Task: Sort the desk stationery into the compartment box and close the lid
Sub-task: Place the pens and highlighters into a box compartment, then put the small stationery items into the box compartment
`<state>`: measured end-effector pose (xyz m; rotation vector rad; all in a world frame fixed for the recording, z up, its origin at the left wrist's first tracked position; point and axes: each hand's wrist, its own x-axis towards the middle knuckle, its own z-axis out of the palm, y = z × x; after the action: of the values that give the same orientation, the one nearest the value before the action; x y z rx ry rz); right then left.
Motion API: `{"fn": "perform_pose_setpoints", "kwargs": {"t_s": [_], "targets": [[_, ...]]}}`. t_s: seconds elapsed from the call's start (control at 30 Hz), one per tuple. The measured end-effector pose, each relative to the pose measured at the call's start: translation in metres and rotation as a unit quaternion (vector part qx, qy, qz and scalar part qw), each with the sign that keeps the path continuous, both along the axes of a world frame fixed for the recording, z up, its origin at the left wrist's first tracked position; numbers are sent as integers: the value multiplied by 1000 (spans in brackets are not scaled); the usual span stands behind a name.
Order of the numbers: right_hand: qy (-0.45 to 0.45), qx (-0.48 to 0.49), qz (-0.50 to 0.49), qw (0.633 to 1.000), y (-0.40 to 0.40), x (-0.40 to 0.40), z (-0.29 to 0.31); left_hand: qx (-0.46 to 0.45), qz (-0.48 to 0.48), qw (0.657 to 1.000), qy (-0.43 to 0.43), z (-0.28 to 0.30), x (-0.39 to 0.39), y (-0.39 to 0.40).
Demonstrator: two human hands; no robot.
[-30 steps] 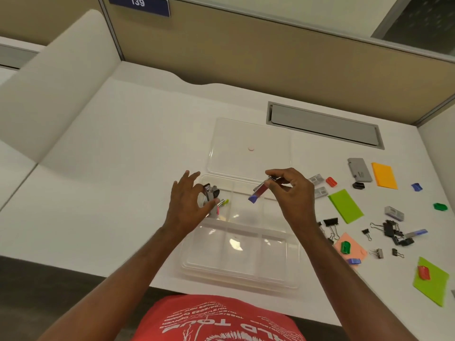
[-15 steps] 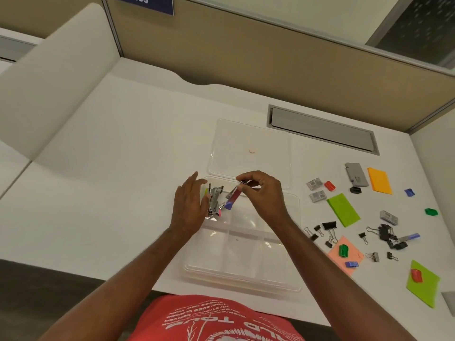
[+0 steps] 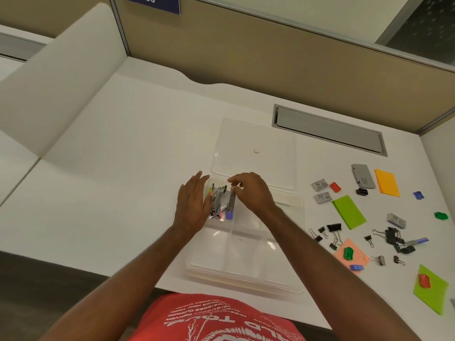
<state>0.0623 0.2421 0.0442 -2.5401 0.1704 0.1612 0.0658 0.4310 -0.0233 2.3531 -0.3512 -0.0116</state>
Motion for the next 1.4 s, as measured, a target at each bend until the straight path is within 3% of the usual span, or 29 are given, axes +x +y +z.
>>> {"fn": "perform_pose_setpoints", "kwargs": {"t_s": [0.2,0.5,0.63,0.73,0.93,1.4], "targets": [[-18,-155,109,982,15,-9,-11,16,-2,1000,-6,-2,1,0],[-143,-131,88,977,3,-16,-11,56,-7,998,-6,1,1,0],[-169,-136,54,975,-11,-22,-18,139,-9,990,-32,6,1,-1],[-156,-148,15,977,-25,-28,-26,182,-18,982,-45,12,-1,-7],[-95,-192,-20,977,-54,-37,-36,163,-35,985,-52,21,-3,-28],[-77,-219,-84,969,-155,-87,-25,177,-156,969,-80,39,-28,-150]]}}
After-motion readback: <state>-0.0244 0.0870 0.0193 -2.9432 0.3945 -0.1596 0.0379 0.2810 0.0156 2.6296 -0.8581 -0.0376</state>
